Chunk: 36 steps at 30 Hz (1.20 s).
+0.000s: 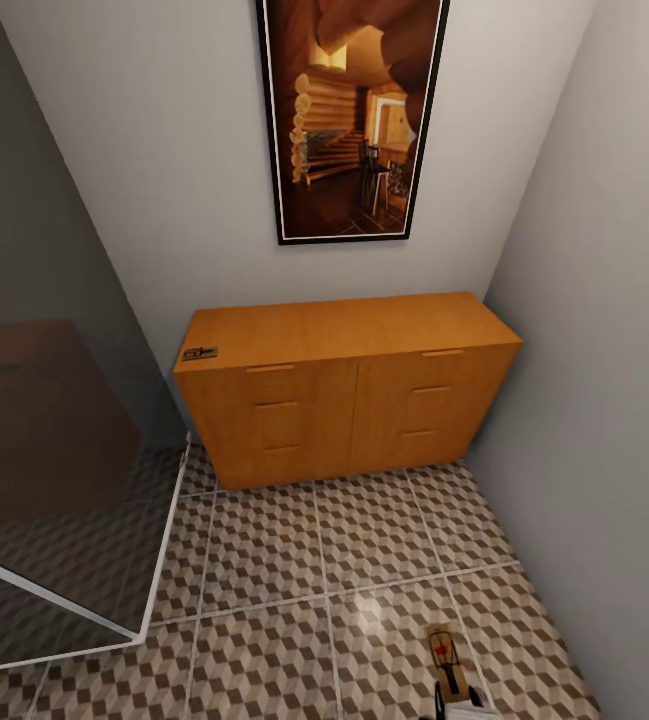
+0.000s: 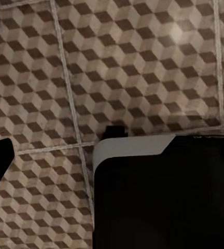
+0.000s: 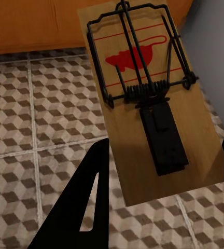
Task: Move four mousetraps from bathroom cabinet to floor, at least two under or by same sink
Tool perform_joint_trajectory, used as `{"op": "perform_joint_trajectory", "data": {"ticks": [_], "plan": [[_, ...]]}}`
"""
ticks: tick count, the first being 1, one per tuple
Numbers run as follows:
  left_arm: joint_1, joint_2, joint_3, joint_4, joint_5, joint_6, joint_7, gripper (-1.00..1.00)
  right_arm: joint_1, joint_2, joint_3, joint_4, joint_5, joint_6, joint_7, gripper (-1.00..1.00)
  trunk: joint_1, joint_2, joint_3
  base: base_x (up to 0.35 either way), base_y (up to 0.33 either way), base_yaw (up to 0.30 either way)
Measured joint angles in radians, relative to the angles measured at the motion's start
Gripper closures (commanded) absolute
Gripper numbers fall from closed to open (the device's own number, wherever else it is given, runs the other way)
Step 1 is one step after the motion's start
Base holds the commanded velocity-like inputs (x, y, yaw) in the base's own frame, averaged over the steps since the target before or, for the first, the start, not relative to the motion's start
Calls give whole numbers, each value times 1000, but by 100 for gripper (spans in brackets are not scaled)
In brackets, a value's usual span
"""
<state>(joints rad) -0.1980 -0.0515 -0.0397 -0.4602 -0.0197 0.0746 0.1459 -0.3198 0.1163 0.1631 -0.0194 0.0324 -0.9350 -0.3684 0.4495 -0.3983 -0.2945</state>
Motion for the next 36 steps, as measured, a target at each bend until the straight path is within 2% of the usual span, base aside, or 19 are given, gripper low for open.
{"op": "perform_joint_trajectory", "data": {"ticks": [2, 5, 7, 9, 10, 14, 17, 20, 24, 36], "plan": [[0, -1, 0, -55, 0, 21, 1, -100, 0, -1, -1, 0, 0, 1, 10, 100, 0, 0, 0, 0, 0, 0], [0, -1, -1, -231, 0, 174, 2, -100, 0, -1, -1, 0, -1, 2, 19, 100, 0, 0, 0, 0, 0, 0], [0, -1, -2, -285, 0, 232, 2, -100, 0, -1, -1, 0, 0, 2, 20, 100, 0, 0, 0, 0, 0, 0], [0, -1, -2, -384, 0, 320, 2, -100, 0, -1, -1, 0, -1, 1, 20, 100, 0, 0, 0, 0, 0, 0], [0, -1, -2, -409, 0, 338, 2, -100, 0, -1, -1, 0, -1, 2, 21, 100, 0, 0, 0, 0, 0, 0], [23, -23, 20, -387, 21, 315, 24, -100, 23, -1, -4, 2, -1, -17, -7, 100, 0, 0, 0, 0, 0, 0], [40, -39, 35, -370, 37, 299, 41, -100, 40, -3, -4, 2, -1, -16, -3, 100, 0, 0, 0, 0, 0, 0], [57, -24, 51, -353, 52, 283, 59, -100, 57, -17, -4, 2, -3, -8, 0, 100, 0, 0, 0, 0, 0, 0], [80, -20, 65, -331, 53, 261, 82, -100, 80, -39, -4, 2, -3, -1, 1, 100, 0, 0, 0, 0, 0, 0], [148, -17, 63, -263, 53, 194, 150, -100, 83, -47, -1, 2, -1, 2, 2, 100, 0, 0, 0, 0, 0, 0]]}}
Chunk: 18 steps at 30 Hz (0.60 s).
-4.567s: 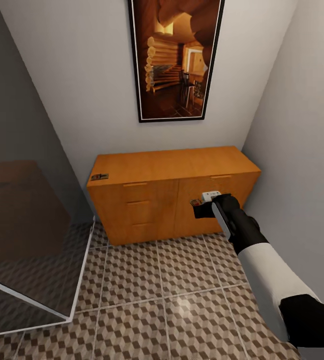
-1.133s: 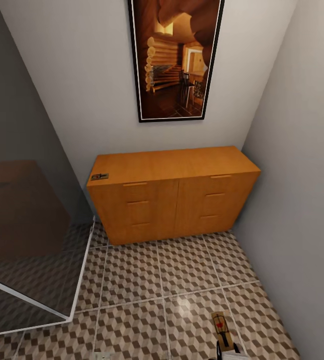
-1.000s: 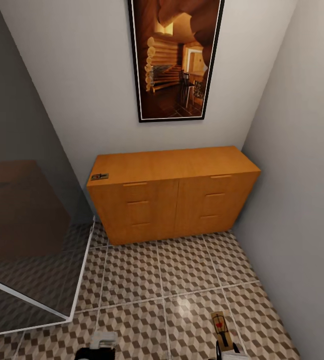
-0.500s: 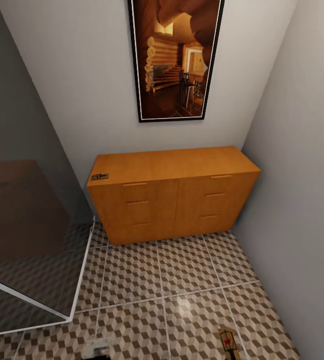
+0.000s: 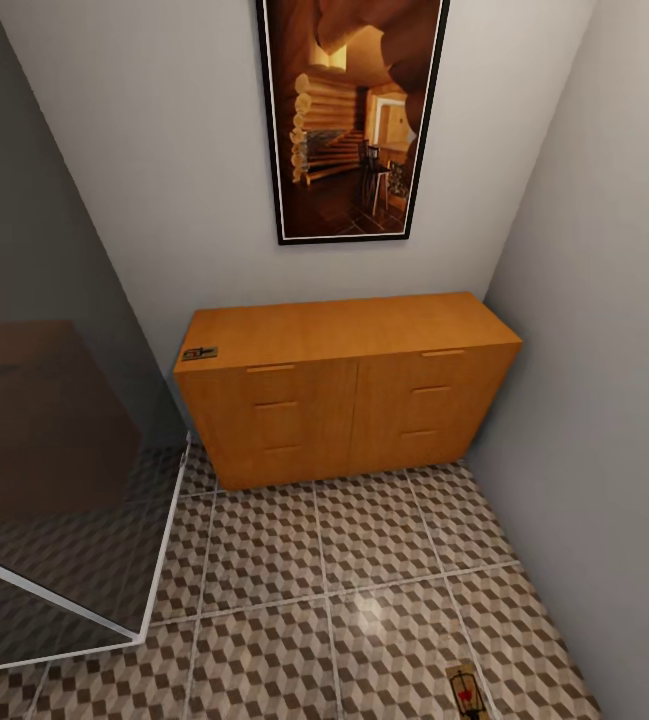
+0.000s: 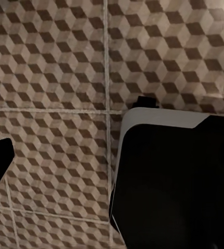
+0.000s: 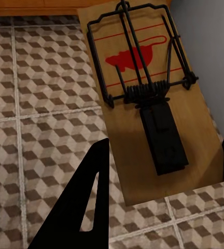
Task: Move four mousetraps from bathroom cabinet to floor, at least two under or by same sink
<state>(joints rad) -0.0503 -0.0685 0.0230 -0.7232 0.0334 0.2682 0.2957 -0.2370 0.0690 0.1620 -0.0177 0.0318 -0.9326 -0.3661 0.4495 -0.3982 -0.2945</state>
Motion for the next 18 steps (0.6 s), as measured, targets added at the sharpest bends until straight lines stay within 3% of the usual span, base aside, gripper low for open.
{"op": "perform_joint_trajectory", "data": {"ticks": [18], "plan": [[14, -1, -5, 101, -4, -101, 101, -100, 0, -2, 0, 0, 0, 1, 1, 100, 0, 0, 0, 0, 0, 0]]}}
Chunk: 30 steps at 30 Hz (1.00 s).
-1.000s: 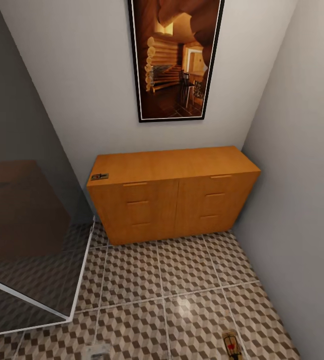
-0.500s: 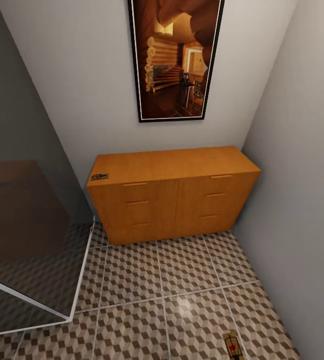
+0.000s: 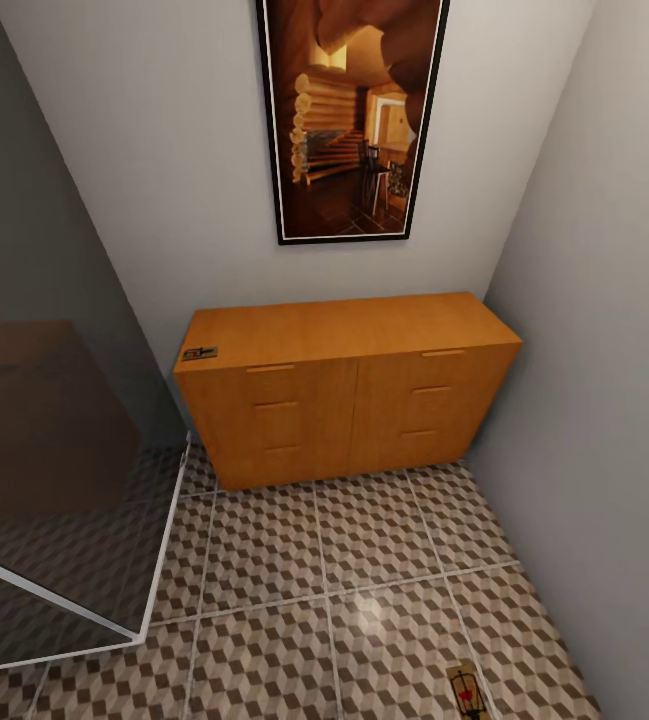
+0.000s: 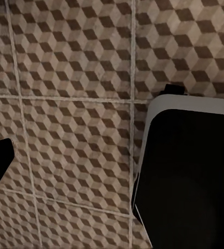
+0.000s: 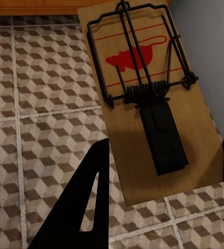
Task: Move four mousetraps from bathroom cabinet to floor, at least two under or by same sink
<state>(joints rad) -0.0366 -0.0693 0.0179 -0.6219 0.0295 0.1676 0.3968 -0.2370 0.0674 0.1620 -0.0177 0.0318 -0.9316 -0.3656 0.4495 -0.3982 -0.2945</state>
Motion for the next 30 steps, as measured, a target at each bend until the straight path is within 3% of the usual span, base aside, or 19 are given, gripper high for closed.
{"op": "perform_joint_trajectory", "data": {"ticks": [1, 2, 3, 8, 10, 15, 20, 24, 30], "plan": [[1, 0, -1, 42, 0, -282, 71, -100, 0, 0, 0, 0, 0, 0, 0, 100, 0, 0, 0, 0, 0, 0], [0, 0, -2, 24, -3, -442, 74, -100, 0, 0, 0, 0, 0, 0, 0, 100, 0, 0, 0, 0, 0, 0], [0, 0, -2, 3, -2, -429, 74, -100, 0, 0, 0, 0, 0, 0, 0, 100, 0, 0, 0, 0, 0, 0], [0, 1, -2, -227, -2, -172, 72, -100, 0, 0, 0, 0, 0, 0, 0, 100, 0, 0, 0, 0, 0, 0], [0, 4, -2, -402, -3, -2, 69, -100, 0, 0, 0, 0, 0, 0, 0, 100, 0, 0, 0, 0, 0, 0], [0, 5, -2, -693, -1, 274, 43, -100, 0, -1, 0, 0, 0, 0, 0, 100, 0, 0, 0, 0, 0, 0], [0, 6, -2, -811, -2, 385, 28, -100, 0, -1, 0, 0, 0, 0, 0, 100, 0, 0, 0, 0, 0, 0], [0, 12, -1, -880, -2, 425, 23, -100, 0, -1, 0, 0, 0, 0, 0, 100, 0, 0, 0, 0, 0, 0], [-3, 15, -1, -919, -3, 486, 21, -100, 0, -2, 0, 0, 0, 1, 0, 100, 0, 0, 0, 0, 0, 0]]}}
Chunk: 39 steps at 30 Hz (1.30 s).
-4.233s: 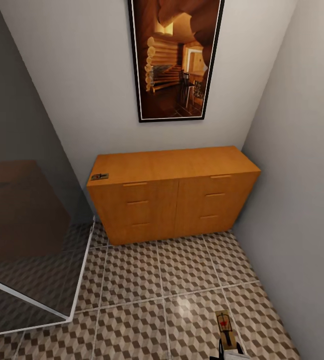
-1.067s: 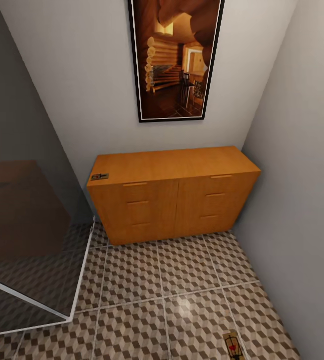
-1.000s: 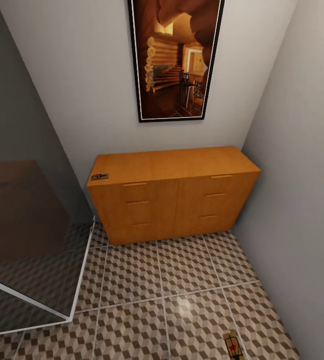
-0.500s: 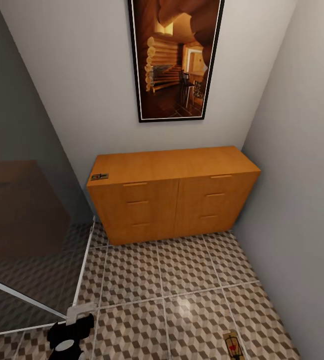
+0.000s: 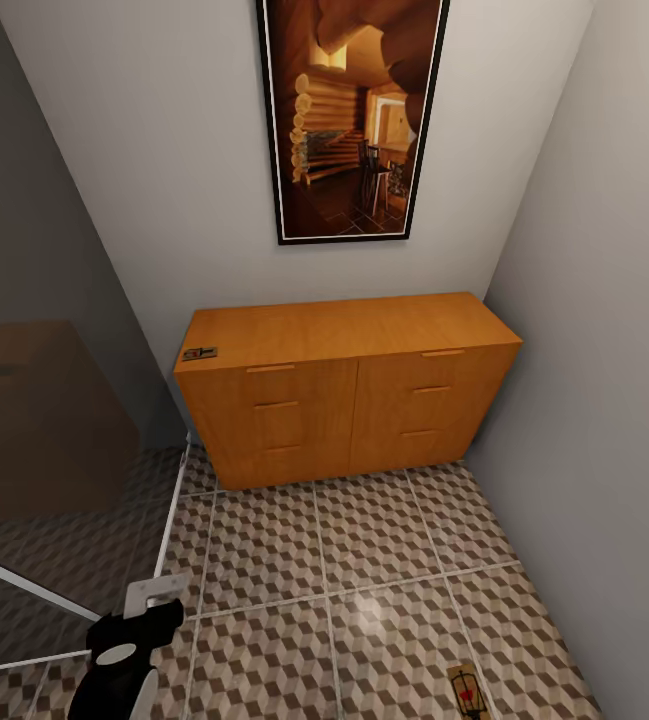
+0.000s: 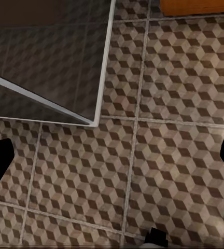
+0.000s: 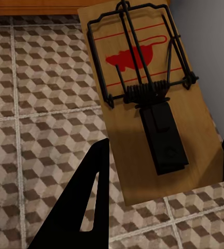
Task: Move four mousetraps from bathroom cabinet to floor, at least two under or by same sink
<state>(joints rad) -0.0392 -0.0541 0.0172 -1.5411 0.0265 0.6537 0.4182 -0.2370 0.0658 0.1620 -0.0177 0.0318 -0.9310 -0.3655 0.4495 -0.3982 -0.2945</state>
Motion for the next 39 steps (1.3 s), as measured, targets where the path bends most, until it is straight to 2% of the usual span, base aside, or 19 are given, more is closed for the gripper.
{"op": "perform_joint_trajectory", "data": {"ticks": [7, 14, 16, 18, 20, 22, 30, 33, 35, 38, 39], "plan": [[-38, 1, 0, -10, 0, 91, -1, -100, 0, 0, 0, 0, 0, 1, 0, 100, 0, 0, 0, 0, 0, 0], [-127, 1, 1, -11, -1, 163, -2, -100, 0, 0, 0, 0, 0, 11, 1, 100, 0, 0, 0, 0, 0, 0], [-170, 1, 0, -12, 0, 215, -3, -100, 0, 1, 0, 0, 0, 24, 3, 100, 0, 0, 0, 0, 0, 0], [-231, 1, 0, -12, 0, 291, -12, -100, 0, 1, 0, -1, 0, 44, 5, 100, 0, 0, 0, 0, 0, 0], [-283, 2, 0, -11, 0, 320, -25, -100, 0, 1, 0, -1, 0, 53, 6, 100, 0, 0, 0, 0, 0, 0], [-322, 2, 0, -11, 1, 332, -34, -100, 0, 1, 0, -1, 0, 56, 7, 100, 0, 0, 0, 0, 0, 0], [-582, 3, 0, 41, 4, 357, -49, -100, 0, 1, 0, -2, 0, 62, 8, 100, 0, 0, 0, 0, 0, 0], [-704, 4, 0, 99, 4, 361, -50, -100, 0, 1, 0, -2, 0, 62, 8, 100, 0, 0, 0, 0, 0, 0], [-757, 4, 0, 137, 5, 362, -50, -100, 0, 1, 0, -2, 0, 62, 8, 100, 0, 0, 0, 0, 0, 0], [-888, 15, 0, 240, 4, 362, -50, -100, 0, 1, 0, -2, 0, 62, 8, 100, 0, 0, 0, 0, 0, 0], [-912, 19, 0, 261, 5, 362, -50, -100, 0, 1, 0, -2, 0, 63, 8, 100, 0, 0, 0, 0, 0, 0]]}}
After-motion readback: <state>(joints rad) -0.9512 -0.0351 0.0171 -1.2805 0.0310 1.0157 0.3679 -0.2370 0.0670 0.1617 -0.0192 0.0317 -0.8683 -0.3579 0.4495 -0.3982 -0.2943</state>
